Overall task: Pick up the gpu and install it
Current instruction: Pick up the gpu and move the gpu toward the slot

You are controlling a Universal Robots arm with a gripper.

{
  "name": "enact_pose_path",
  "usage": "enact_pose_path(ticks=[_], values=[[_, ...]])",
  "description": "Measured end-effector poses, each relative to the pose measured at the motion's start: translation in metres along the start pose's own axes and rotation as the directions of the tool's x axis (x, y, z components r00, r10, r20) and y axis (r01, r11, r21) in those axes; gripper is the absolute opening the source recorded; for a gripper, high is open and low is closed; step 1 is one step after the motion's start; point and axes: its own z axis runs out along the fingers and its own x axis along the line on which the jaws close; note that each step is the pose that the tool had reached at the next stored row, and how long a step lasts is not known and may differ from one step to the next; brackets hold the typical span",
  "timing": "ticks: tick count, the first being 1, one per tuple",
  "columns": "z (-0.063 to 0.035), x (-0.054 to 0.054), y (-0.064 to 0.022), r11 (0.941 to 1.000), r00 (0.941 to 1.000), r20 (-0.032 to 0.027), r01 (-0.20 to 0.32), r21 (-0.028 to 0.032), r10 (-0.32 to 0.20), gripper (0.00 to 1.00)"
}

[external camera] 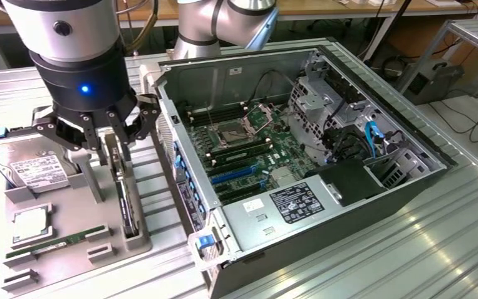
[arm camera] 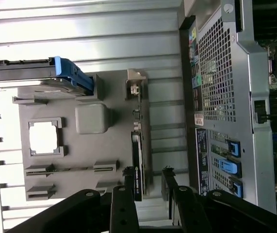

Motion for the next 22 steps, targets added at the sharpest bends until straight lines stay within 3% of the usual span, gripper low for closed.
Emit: enact_pose_path(ticks=[5,22], values=[[0.0144,0.0,-0.0008,1.0,1.0,0.0,0.0,0.0,0.0,0.36],[0.0485,0.004,-0.0026,1.0,1.0,0.0001,0.0,-0.0001,0.0,0.36]])
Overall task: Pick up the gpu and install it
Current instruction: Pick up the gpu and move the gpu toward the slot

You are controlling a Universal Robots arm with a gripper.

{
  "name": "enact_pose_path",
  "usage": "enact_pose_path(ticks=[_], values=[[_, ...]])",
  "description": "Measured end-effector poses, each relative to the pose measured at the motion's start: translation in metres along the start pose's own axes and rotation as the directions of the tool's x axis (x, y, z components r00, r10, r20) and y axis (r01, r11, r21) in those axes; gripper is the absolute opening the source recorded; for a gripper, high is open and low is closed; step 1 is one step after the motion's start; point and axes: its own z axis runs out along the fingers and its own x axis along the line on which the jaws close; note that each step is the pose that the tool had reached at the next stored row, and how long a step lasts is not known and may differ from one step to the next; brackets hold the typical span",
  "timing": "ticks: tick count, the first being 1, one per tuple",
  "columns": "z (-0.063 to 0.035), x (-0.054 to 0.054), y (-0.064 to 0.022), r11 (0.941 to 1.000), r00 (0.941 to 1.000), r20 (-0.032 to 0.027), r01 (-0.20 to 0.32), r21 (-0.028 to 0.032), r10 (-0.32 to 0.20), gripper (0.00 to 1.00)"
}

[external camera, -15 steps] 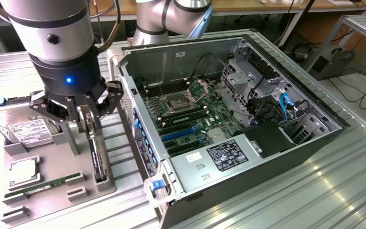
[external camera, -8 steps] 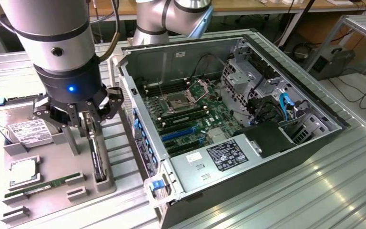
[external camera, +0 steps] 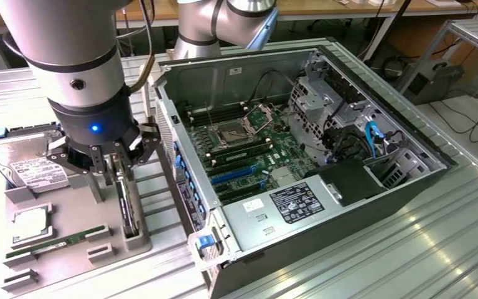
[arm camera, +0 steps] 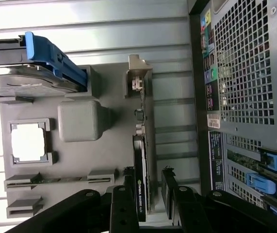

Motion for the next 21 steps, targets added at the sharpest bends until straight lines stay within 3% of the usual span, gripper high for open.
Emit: enact_pose_path(ticks=[21], values=[[0.0395,0.004,-0.002,1.0,1.0,0.0,0.0,0.0001,0.0,0.36]])
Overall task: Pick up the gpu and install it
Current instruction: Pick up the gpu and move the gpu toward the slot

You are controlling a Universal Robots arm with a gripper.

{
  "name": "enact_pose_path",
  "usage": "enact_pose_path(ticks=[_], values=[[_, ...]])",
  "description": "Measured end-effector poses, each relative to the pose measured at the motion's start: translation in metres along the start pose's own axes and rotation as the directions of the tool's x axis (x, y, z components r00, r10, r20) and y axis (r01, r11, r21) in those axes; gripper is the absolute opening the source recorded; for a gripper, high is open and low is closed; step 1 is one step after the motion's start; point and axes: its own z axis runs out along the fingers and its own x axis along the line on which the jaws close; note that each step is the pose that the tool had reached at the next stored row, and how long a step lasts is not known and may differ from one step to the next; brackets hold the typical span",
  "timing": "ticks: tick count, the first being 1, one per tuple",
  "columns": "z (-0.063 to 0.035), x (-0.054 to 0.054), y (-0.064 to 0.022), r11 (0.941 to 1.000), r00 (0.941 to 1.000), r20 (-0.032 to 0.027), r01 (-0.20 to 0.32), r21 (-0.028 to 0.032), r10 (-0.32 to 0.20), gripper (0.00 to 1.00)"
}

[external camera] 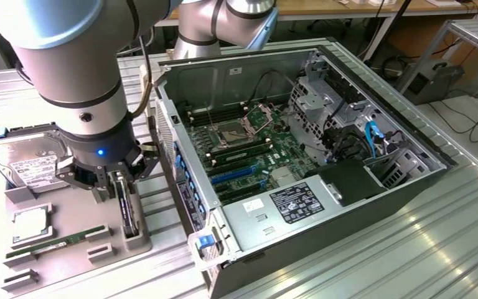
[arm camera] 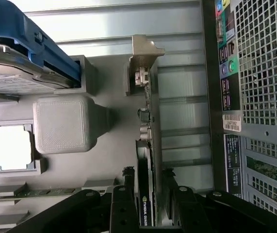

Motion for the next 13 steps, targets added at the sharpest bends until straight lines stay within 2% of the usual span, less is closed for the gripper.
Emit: enact_pose_path(ticks=[2,5,6,13], values=[[0.0109,0.0023,0.0004,1.0,1.0,-0.0002,0.0,0.0,0.0,0.36],[0.0129,0.0026,0.0032,1.0,1.0,-0.0002,0.0,-0.0003,0.0,0.36],[0.0137,0.0026,0.0031,1.0,1.0,-0.0002,0.0,-0.0002,0.0,0.27],[0.0138,0.0026,0.0032,1.0,1.0,-0.0004,0.003,-0.0005,-0.003,0.26]])
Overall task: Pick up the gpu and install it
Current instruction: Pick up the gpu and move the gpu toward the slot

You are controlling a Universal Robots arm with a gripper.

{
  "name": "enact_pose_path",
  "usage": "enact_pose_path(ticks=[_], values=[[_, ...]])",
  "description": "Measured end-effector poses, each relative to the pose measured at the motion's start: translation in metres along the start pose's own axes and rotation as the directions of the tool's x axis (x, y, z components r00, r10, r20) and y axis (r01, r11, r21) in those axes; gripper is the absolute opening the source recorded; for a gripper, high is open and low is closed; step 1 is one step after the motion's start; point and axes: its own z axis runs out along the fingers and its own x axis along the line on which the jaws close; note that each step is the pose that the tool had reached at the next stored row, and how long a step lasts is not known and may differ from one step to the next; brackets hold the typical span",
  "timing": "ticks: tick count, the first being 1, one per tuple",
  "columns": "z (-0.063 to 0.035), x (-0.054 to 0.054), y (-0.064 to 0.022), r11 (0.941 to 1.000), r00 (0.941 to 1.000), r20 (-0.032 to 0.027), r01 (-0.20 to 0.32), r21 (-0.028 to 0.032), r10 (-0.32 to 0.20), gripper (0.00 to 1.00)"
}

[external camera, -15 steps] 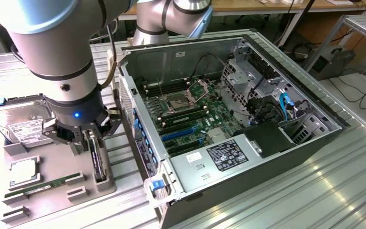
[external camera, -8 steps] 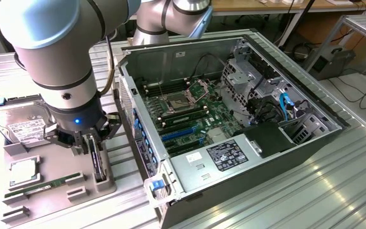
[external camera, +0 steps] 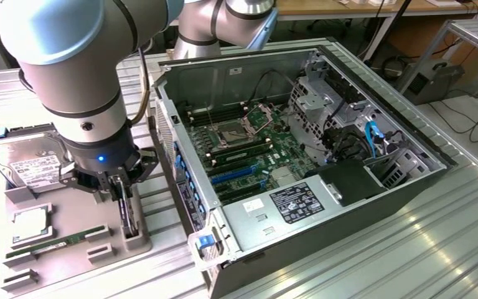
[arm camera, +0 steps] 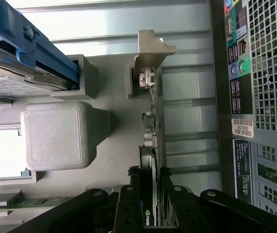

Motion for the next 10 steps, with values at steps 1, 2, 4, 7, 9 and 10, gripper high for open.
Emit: enact_pose_path(ticks=[1,2,4,7,9,10], values=[[0.0,0.0,0.0,1.0,1.0,-0.0008,0.003,-0.0001,-0.003,0.26],[0.0001,-0.0001,0.0,1.0,1.0,-0.0019,0.007,-0.0001,-0.007,0.26],[0.0001,-0.0006,0.0,0.9999,0.9998,-0.0048,0.017,-0.0003,-0.017,0.26],[-0.0001,-0.002,0.0001,0.9993,0.9992,-0.0119,0.038,-0.0005,-0.038,0.26],[-0.0006,-0.0033,0.0001,0.9987,0.9986,-0.0165,0.05,-0.0007,-0.05,0.26],[-0.001,-0.0038,0.0002,0.9985,0.9984,-0.018,0.054,-0.0007,-0.054,0.26]])
